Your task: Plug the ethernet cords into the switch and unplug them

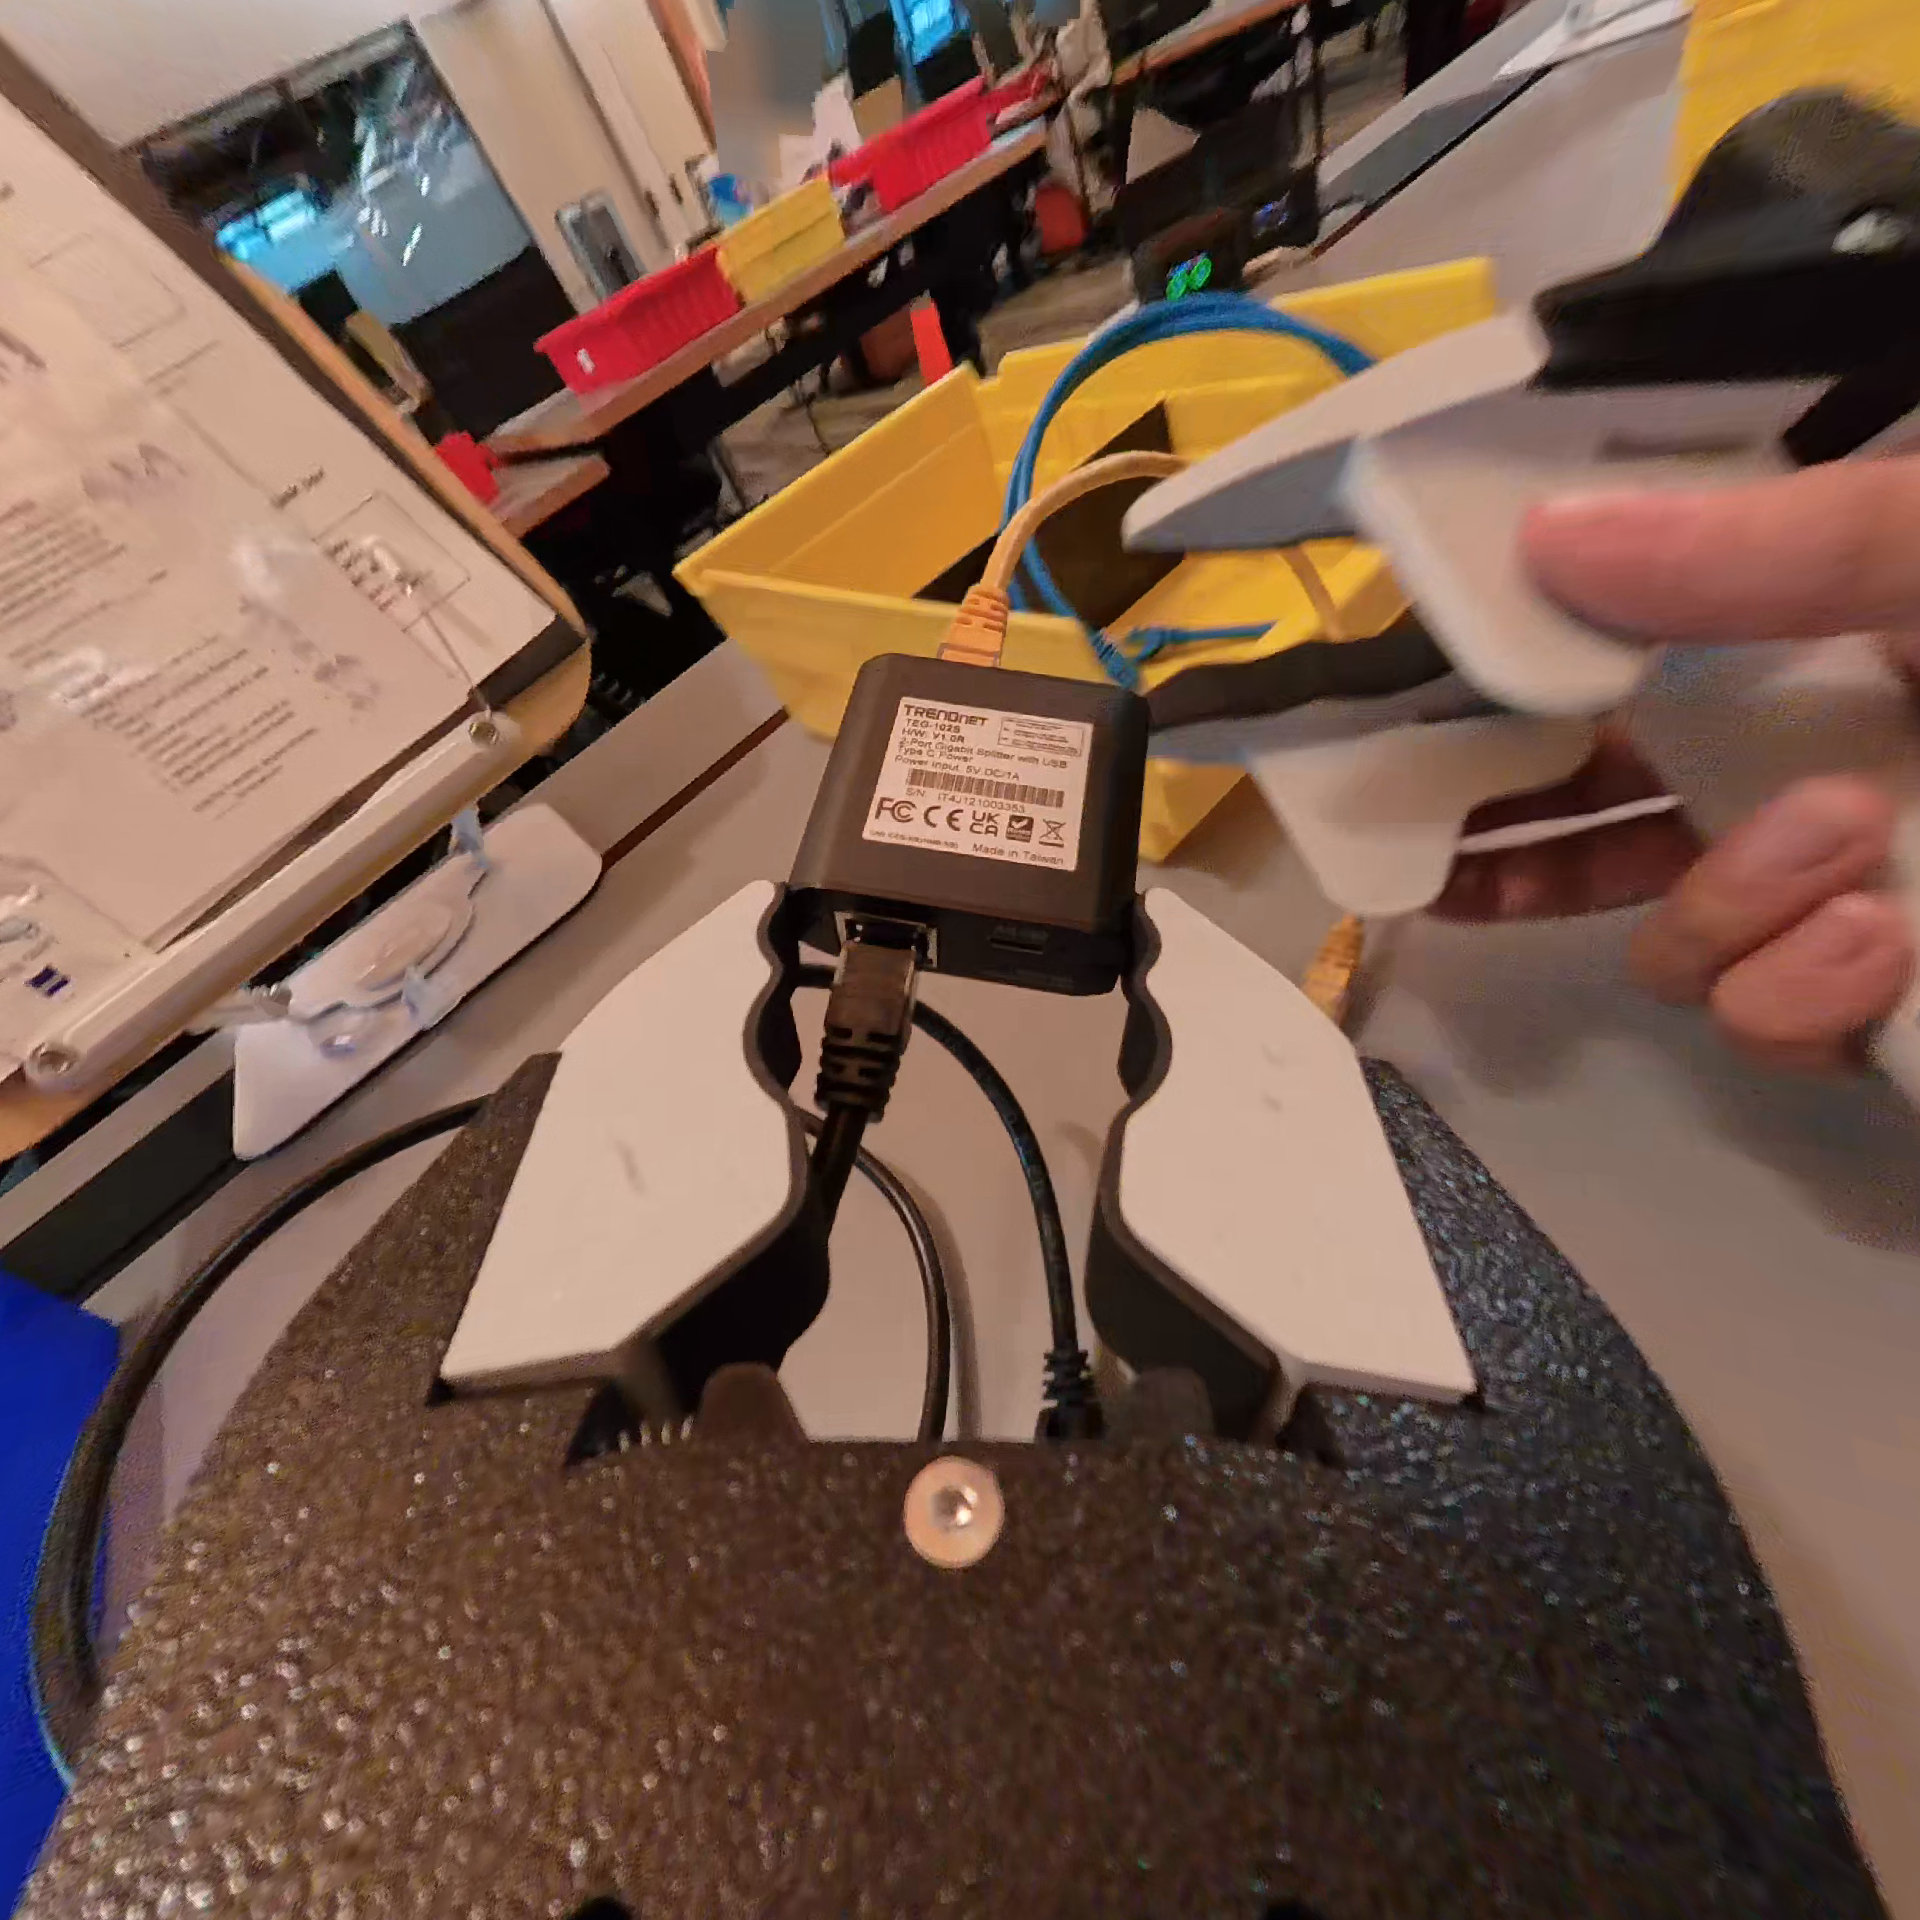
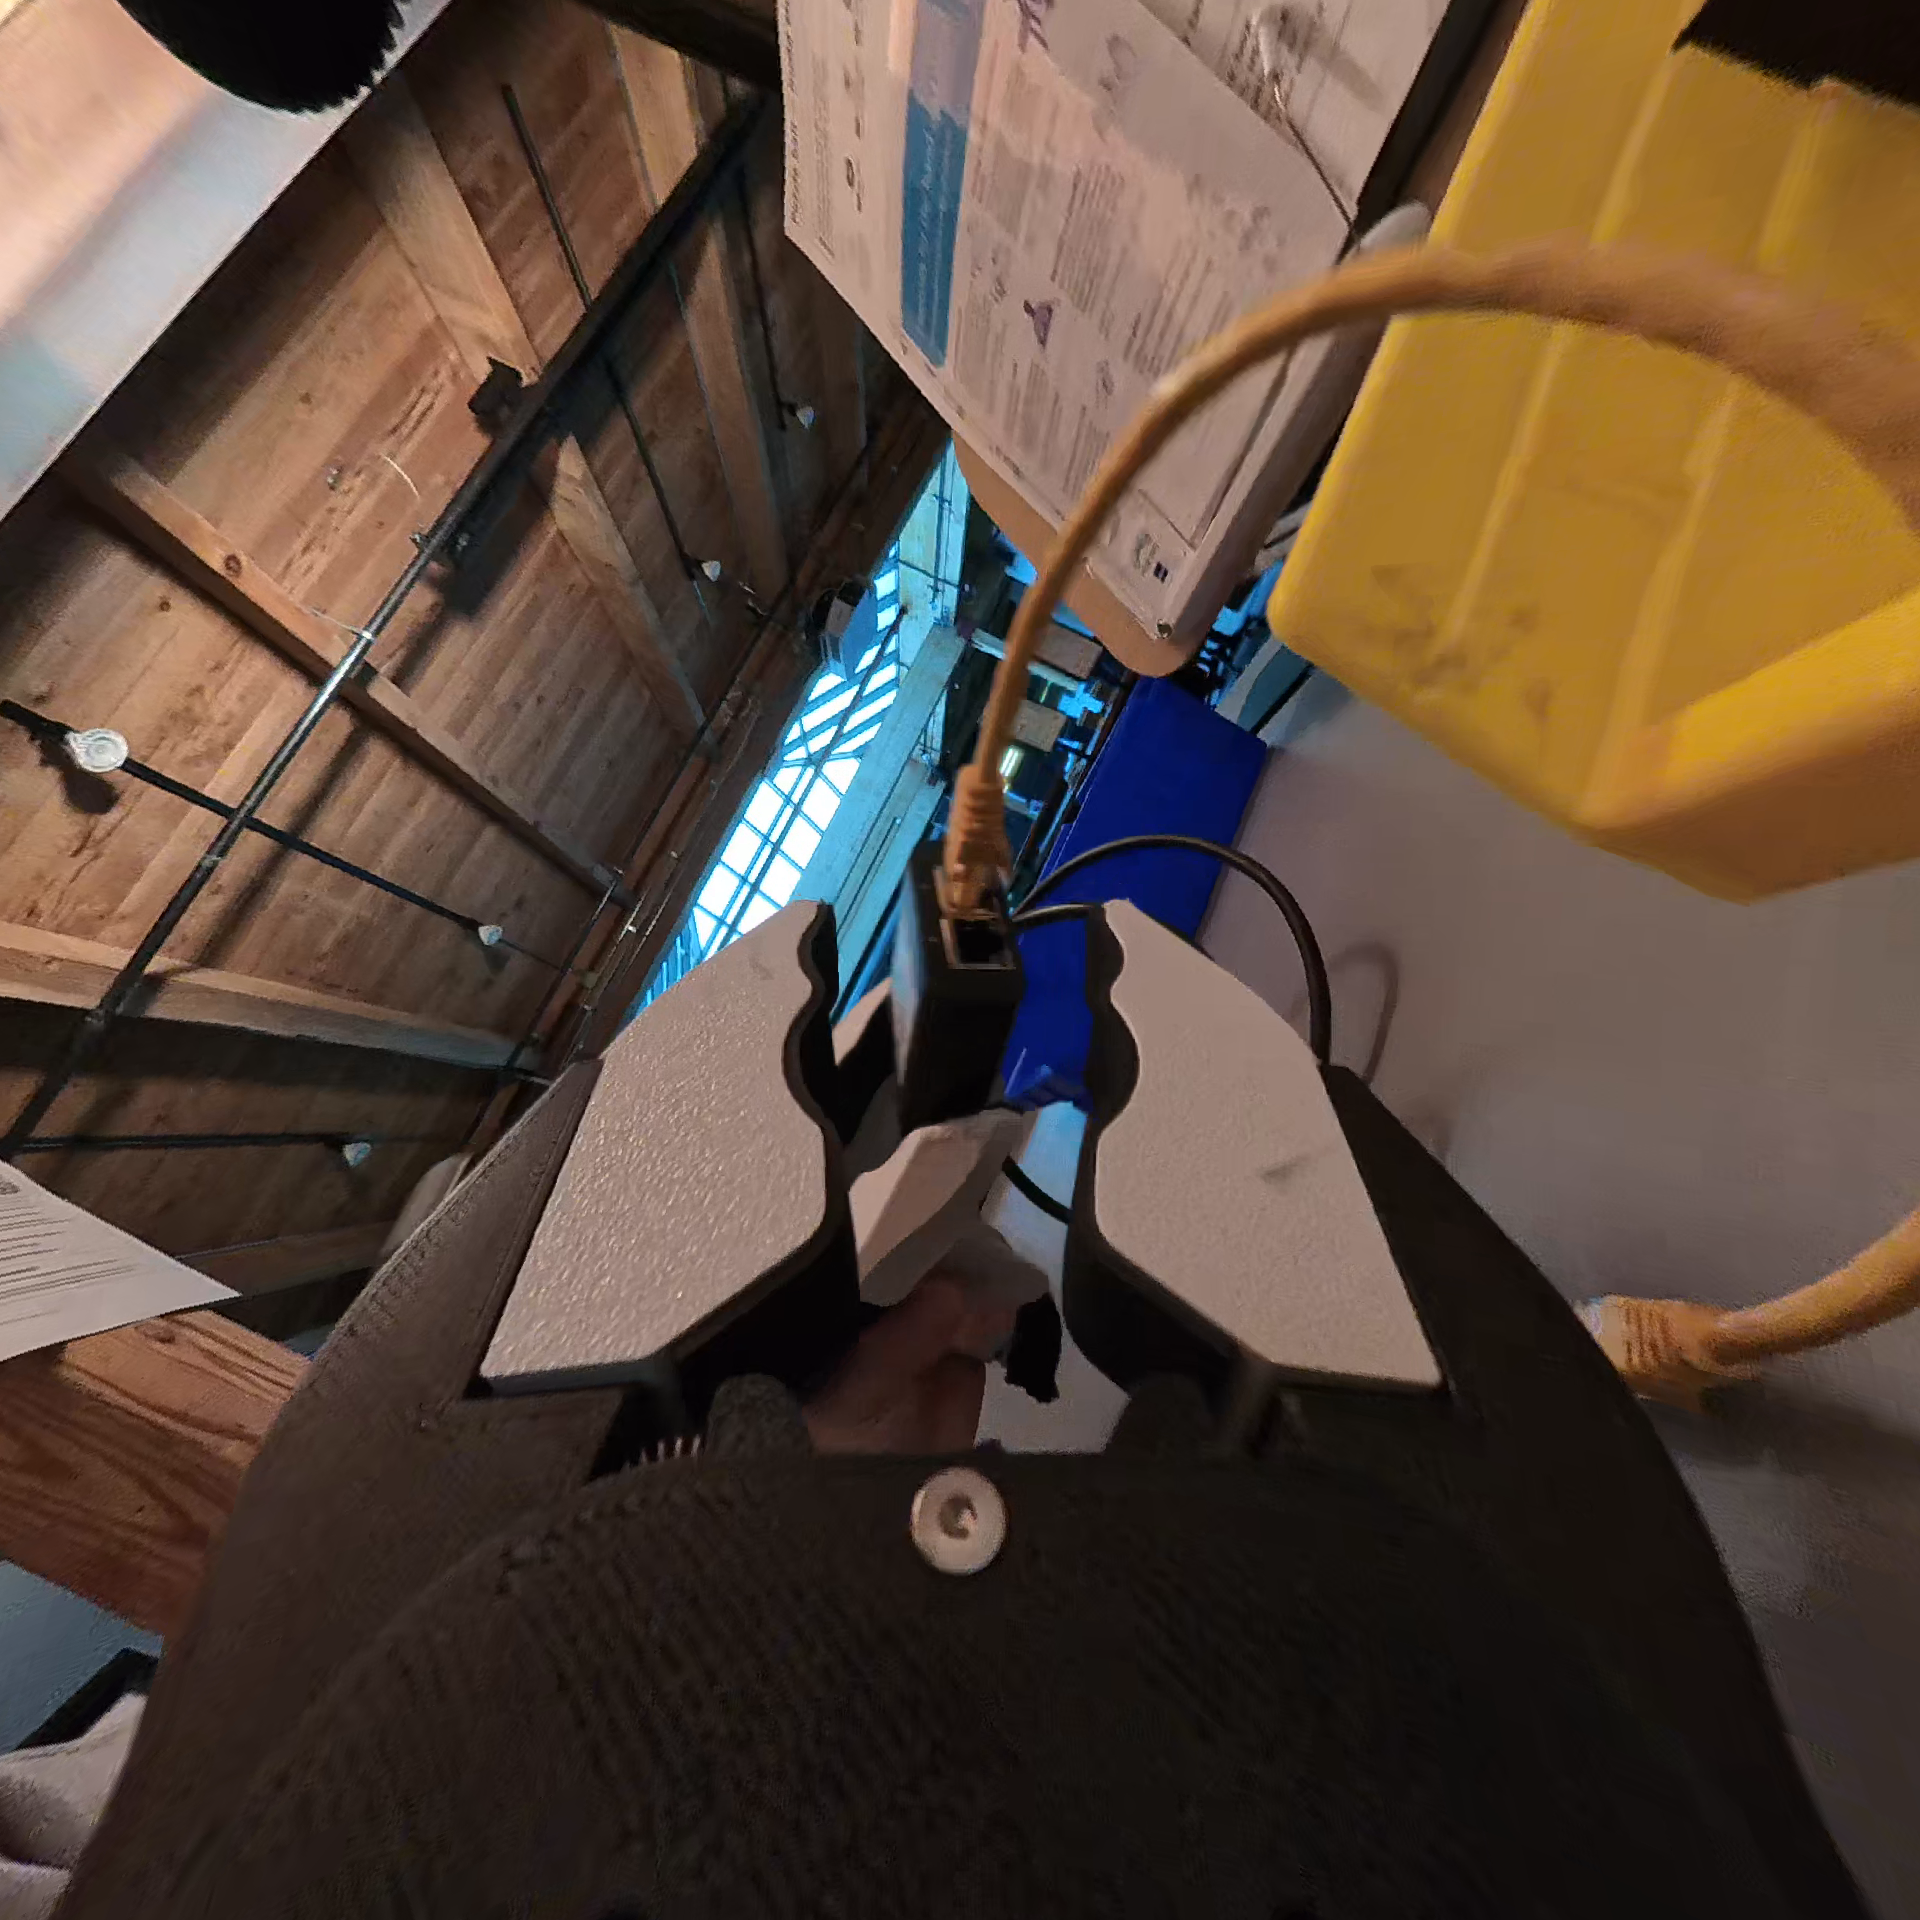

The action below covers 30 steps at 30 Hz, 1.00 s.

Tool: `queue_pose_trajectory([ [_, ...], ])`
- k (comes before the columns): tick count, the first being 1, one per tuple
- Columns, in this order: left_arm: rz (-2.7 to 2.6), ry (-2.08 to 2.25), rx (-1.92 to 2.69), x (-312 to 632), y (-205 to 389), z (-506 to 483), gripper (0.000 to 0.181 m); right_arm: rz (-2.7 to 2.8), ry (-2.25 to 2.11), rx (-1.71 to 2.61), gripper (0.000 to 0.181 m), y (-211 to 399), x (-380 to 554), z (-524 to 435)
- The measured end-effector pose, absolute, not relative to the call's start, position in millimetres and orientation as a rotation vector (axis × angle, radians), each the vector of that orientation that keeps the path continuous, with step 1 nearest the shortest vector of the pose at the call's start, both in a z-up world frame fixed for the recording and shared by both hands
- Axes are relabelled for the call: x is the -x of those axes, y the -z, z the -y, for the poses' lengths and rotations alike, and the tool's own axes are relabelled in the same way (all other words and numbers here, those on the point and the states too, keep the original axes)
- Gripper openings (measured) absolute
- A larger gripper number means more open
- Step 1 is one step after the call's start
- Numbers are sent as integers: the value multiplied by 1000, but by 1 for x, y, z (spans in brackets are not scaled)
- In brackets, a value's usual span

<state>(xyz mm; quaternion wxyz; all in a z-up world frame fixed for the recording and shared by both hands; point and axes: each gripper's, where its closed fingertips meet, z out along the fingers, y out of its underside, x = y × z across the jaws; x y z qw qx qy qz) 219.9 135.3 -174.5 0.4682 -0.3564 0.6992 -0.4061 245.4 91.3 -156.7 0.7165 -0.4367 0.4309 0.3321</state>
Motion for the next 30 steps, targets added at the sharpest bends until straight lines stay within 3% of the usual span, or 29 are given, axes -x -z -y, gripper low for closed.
queue_pose_trajectory([
  [7, -1779, 1203, 867, -209, 167, -111, 59, -926, -798, 922, 36, 153, -238, -98],
  [11, -1792, 1231, 892, -204, 163, -117, 59, -873, -838, 883, 14, 142, -230, -102],
  [19, -1814, 1159, 859, -196, 166, -123, 59, -884, -906, 838, 15, 146, -223, -109],
  [21, -1810, 1153, 840, -194, 165, -122, 59, -908, -898, 834, 29, 149, -223, -112],
  [23, -1810, 1146, 859, -194, 168, -122, 59, -887, -884, 814, 15, 146, -222, -111],
  [30, -1802, 1071, 856, -193, 171, -125, 59, -888, -897, 849, 14, 151, -221, -113],
])
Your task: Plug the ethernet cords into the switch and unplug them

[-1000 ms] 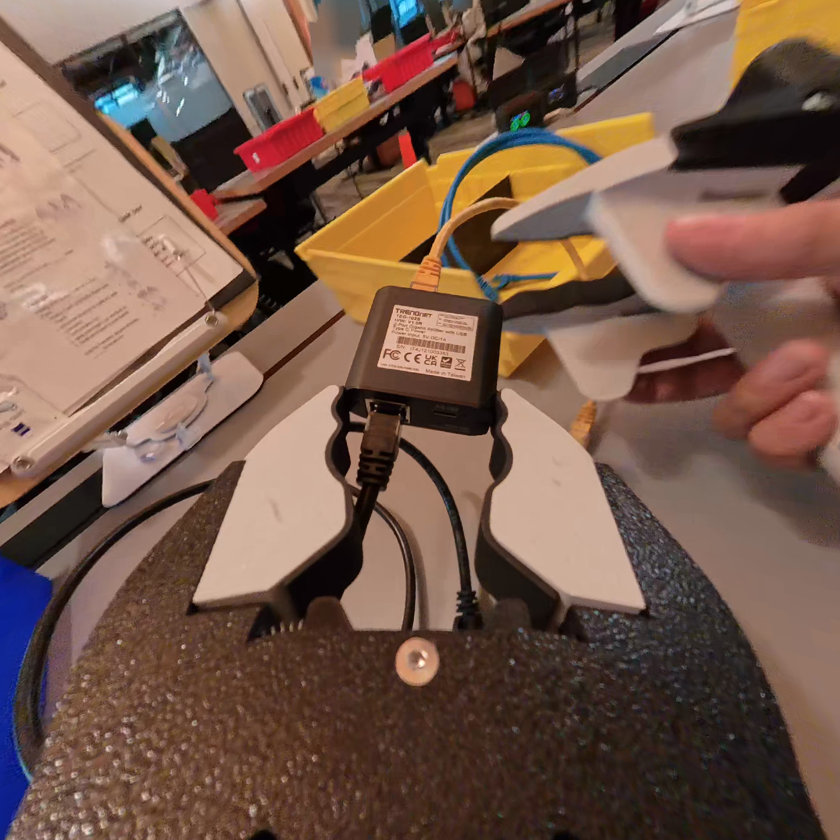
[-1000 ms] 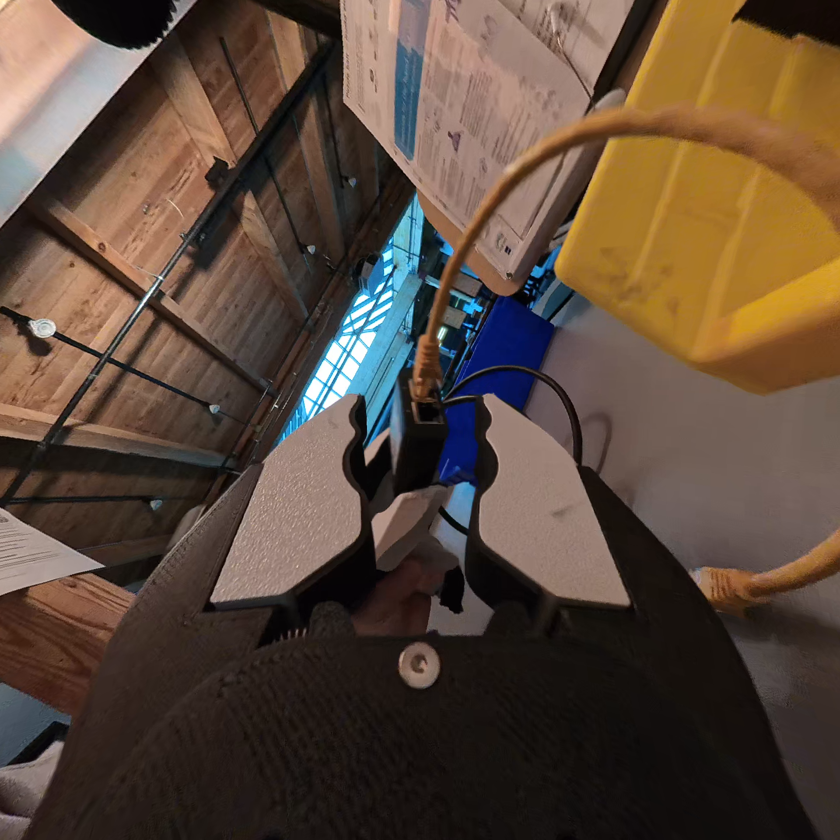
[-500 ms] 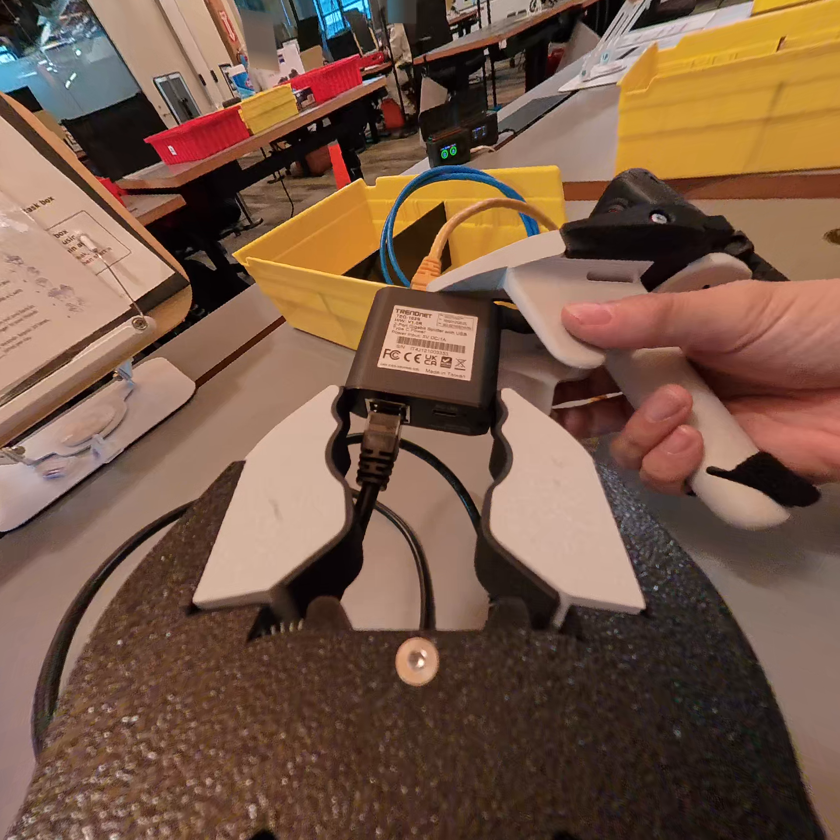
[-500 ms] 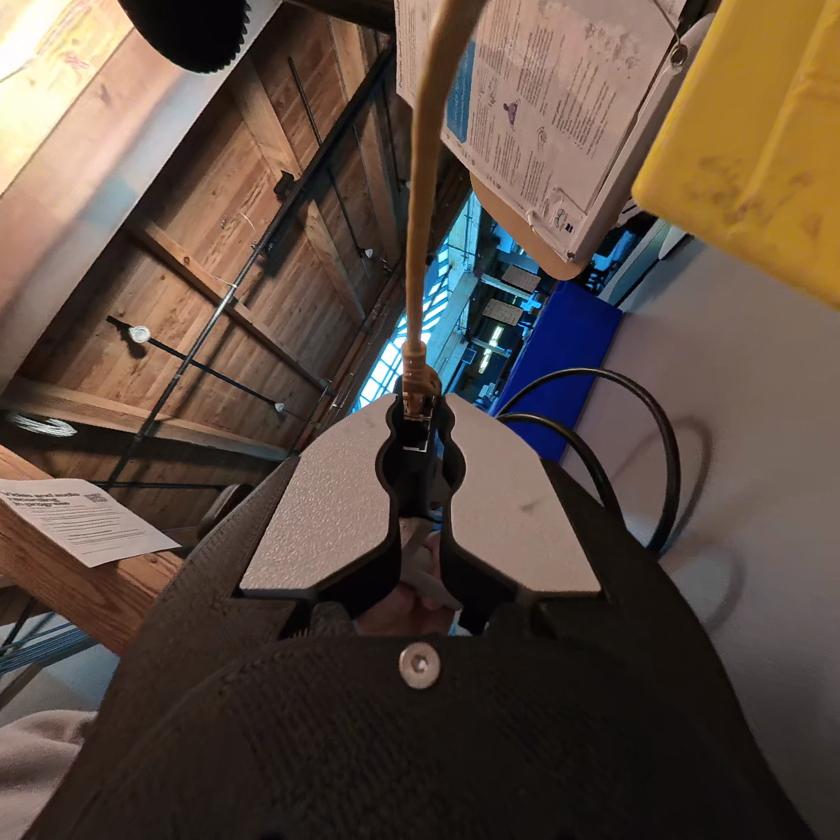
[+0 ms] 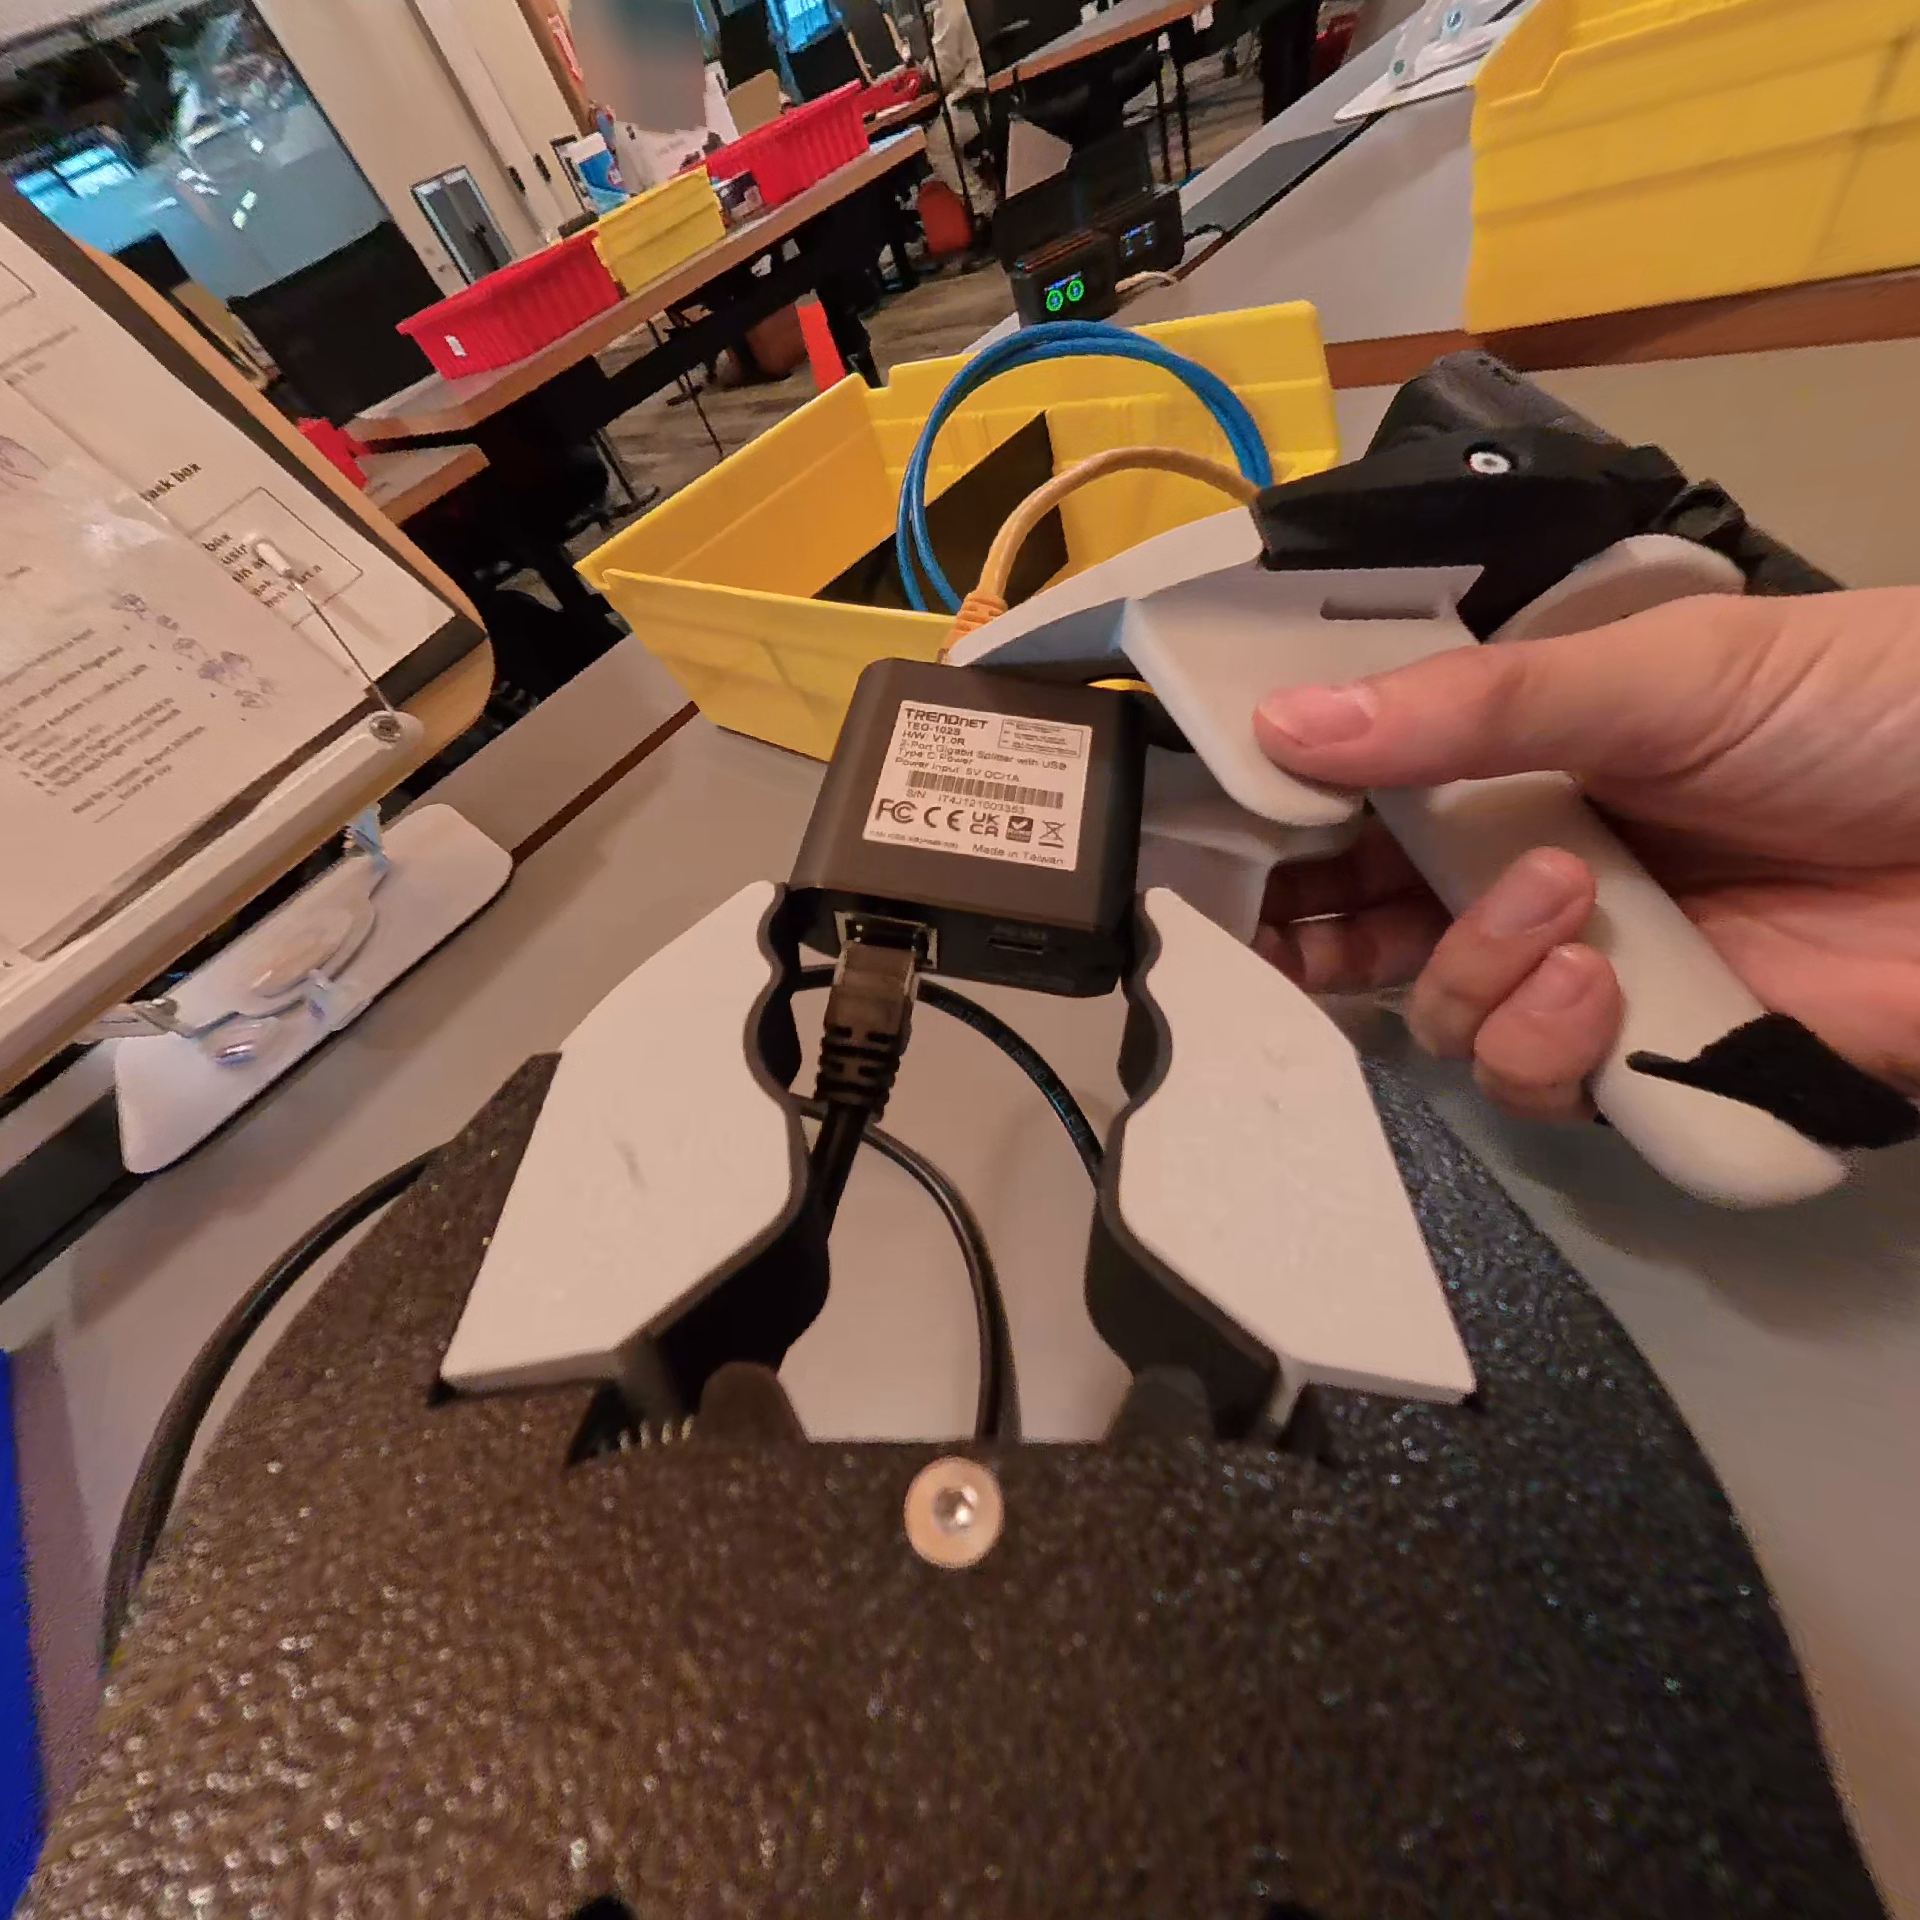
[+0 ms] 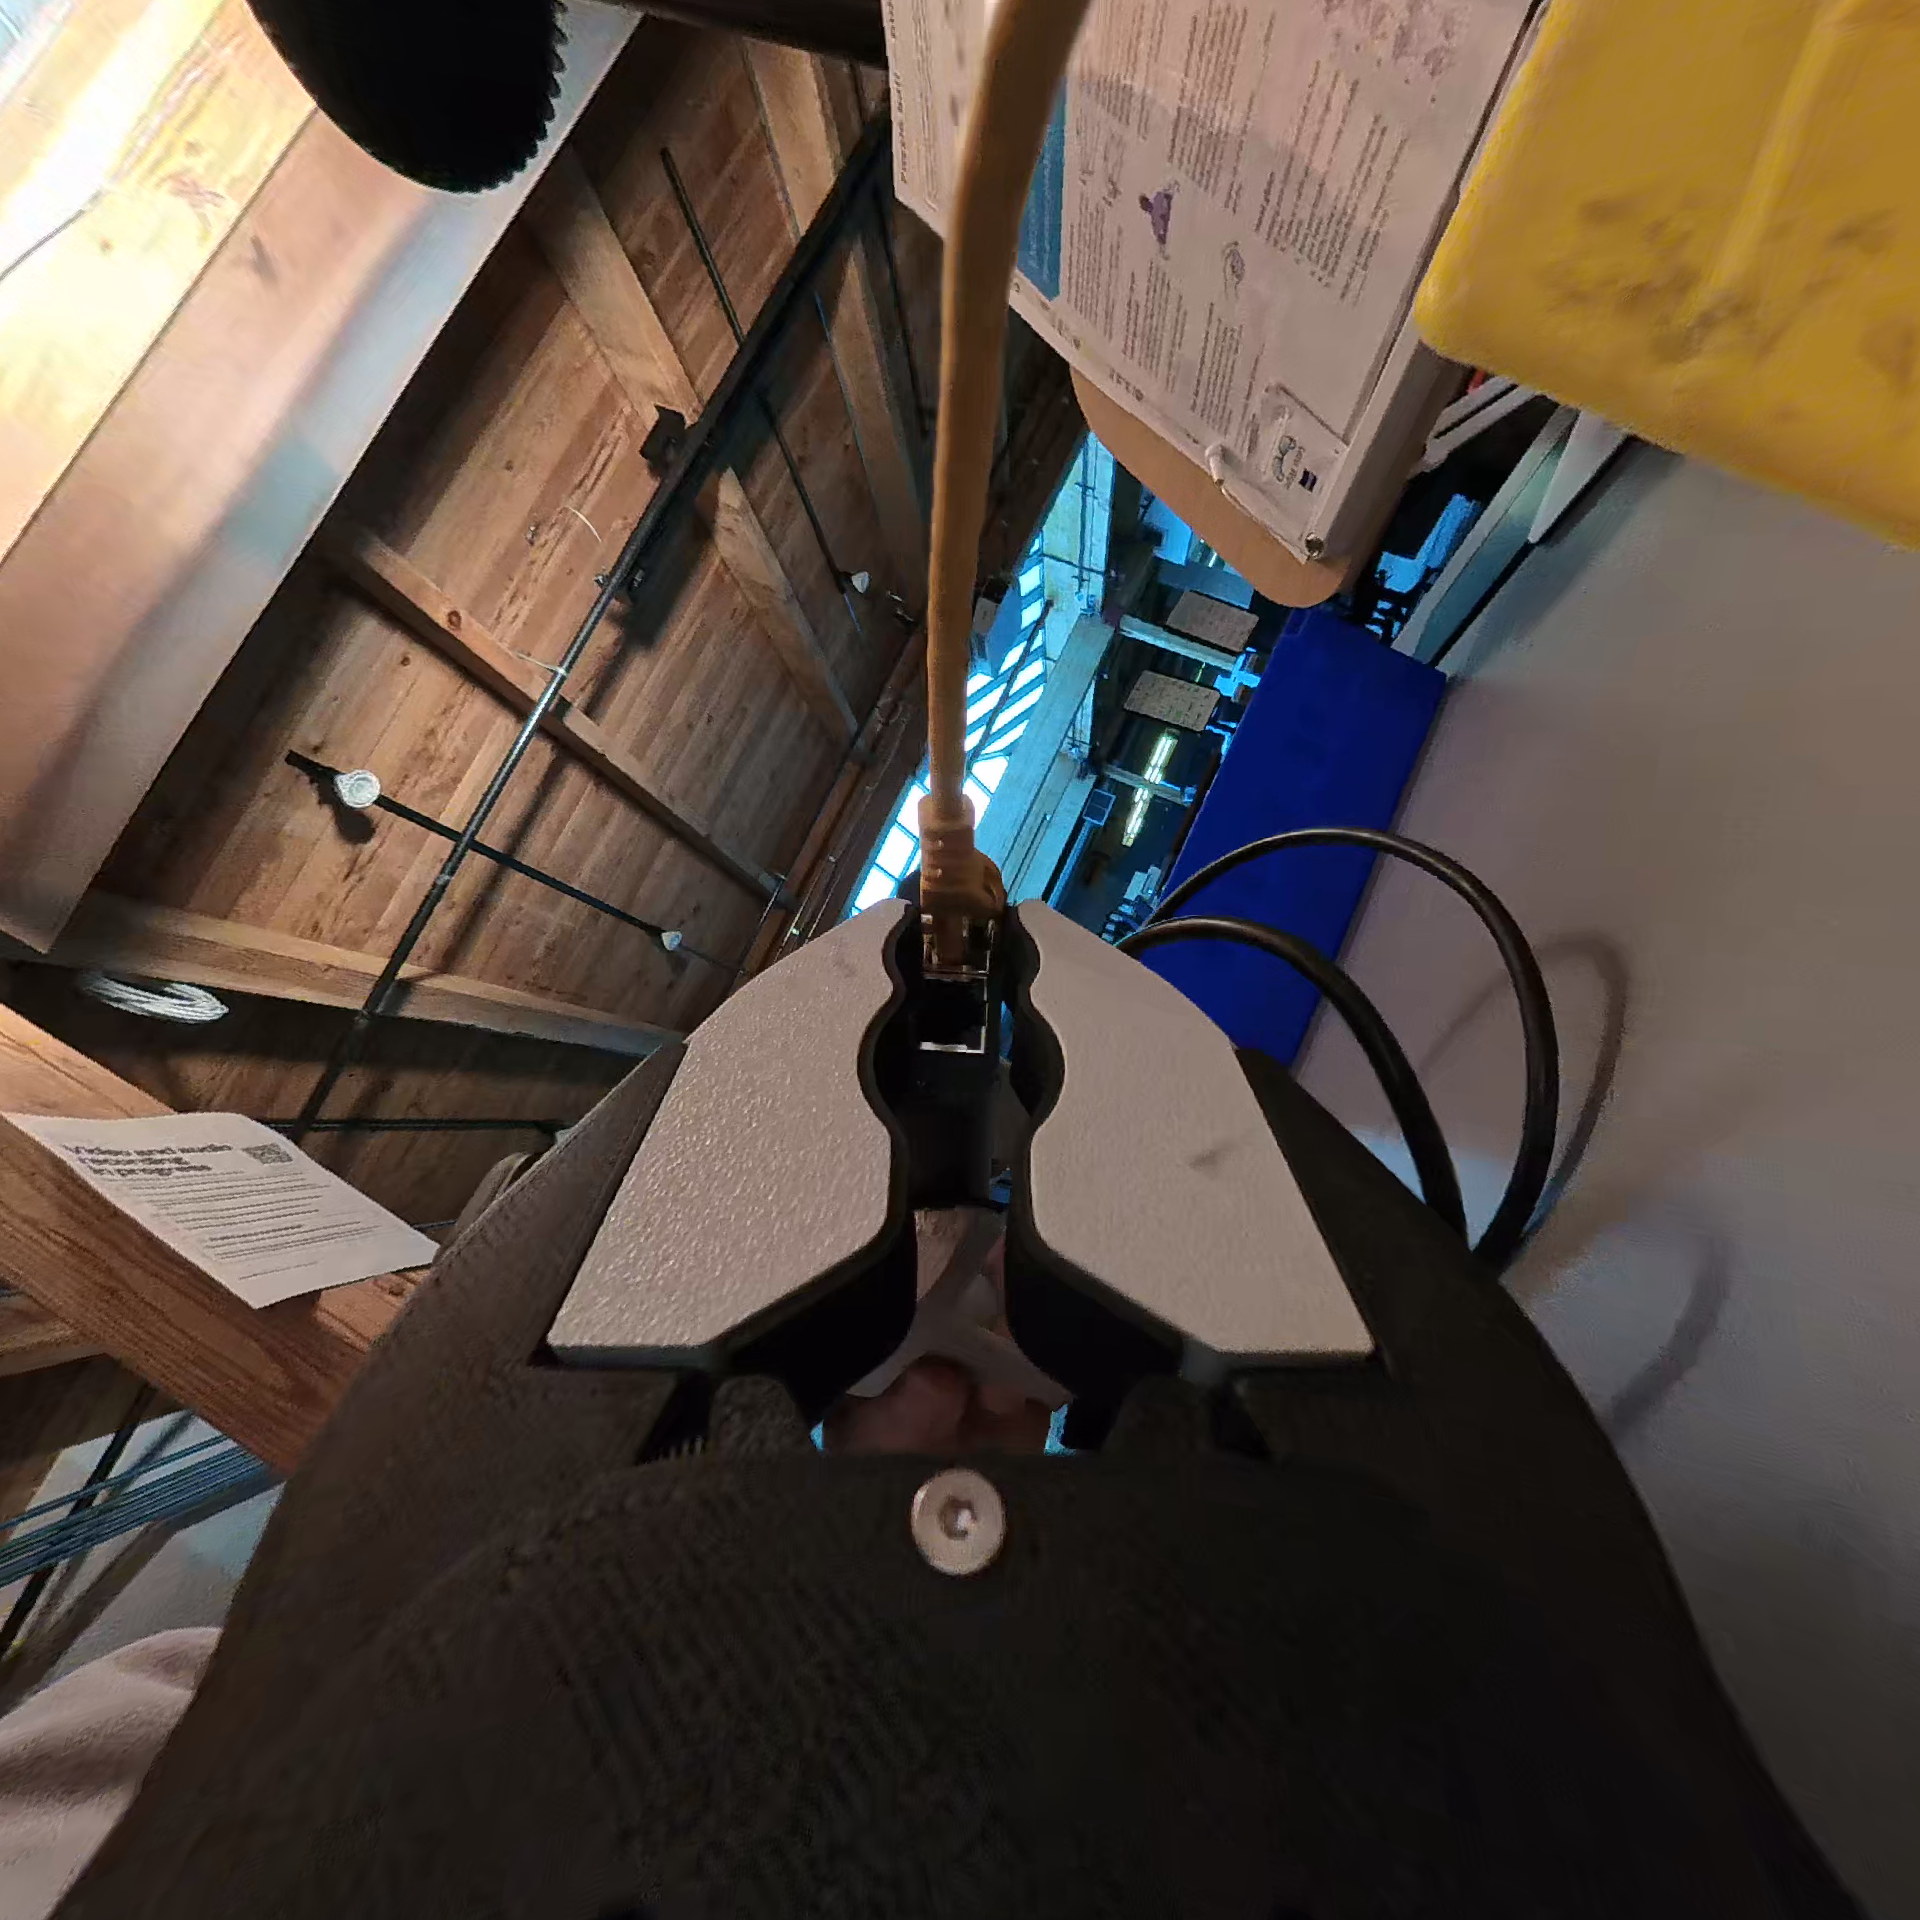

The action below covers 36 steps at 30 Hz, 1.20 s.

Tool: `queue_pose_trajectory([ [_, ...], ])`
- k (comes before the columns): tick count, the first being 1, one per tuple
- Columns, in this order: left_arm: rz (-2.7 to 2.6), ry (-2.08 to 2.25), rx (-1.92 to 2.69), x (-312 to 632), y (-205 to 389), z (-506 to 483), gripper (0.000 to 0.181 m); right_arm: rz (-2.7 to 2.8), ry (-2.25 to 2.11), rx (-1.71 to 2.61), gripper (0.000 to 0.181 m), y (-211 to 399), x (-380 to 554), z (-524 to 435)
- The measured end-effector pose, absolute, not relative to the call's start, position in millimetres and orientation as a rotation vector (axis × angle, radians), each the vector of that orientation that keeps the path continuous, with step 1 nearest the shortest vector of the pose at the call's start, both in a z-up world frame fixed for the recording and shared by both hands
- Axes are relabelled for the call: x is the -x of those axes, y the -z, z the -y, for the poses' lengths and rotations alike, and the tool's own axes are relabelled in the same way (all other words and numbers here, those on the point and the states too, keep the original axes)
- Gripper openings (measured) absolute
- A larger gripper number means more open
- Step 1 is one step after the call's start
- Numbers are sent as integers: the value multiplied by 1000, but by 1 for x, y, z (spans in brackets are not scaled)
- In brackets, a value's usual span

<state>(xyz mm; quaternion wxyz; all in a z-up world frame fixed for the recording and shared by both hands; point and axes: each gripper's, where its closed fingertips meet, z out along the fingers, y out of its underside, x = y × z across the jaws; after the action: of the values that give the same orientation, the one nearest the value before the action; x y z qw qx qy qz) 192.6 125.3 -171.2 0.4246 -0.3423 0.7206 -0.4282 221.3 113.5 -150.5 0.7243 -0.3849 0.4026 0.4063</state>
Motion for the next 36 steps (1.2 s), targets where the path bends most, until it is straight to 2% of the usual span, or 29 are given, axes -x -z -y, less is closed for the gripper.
queue_pose_trajectory([
  [12, -1787, 1016, 891, -193, 179, -122, 59, -798, -696, 923, 11, 148, -219, -109],
  [24, -1680, 1017, 772, -193, 170, -119, 59, -678, -720, 907, 11, 136, -214, -104],
  [28, -1646, 864, 695, -192, 170, -130, 59, -665, -706, 833, 11, 126, -227, -88],
  [36, -1598, 1109, 882, -190, 151, -157, 59, -572, -318, 1281, 11, 118, -244, -54],
])
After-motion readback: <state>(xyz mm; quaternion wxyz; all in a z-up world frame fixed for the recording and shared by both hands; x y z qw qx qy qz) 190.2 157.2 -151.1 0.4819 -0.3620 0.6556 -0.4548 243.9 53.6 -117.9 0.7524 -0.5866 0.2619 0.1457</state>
